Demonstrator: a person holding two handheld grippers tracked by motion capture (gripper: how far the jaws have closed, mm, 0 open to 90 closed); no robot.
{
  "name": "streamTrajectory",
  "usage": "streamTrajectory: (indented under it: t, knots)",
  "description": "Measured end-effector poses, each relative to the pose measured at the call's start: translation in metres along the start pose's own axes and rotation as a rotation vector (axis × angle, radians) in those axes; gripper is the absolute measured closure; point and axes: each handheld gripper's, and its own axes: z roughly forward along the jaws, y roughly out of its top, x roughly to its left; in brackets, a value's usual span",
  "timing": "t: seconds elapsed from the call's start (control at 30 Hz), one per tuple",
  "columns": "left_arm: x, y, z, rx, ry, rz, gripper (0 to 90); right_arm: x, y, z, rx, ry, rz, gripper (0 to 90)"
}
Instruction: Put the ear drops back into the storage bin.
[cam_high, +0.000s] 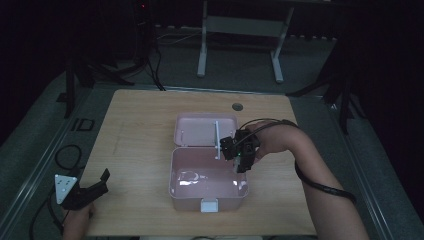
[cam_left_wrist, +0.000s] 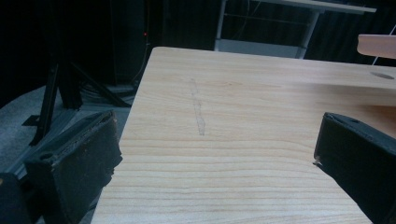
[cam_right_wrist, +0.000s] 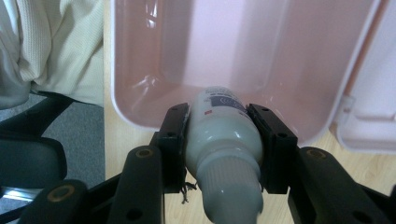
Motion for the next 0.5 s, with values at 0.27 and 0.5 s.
streamTrajectory:
  t: [0.27, 0.5]
  knots:
    - [0.0, 0.0, 0.0, 0.001, -0.001, -0.001, 0.5, -0.001, 0.015, 0.009, 0.005, 0.009, -0.026, 59.9]
    - [0.0, 0.0, 0.0, 0.001, -0.001, -0.001, 0.5, -0.002, 0.022, 0.026, -0.004, 0.027, -0.056, 59.9]
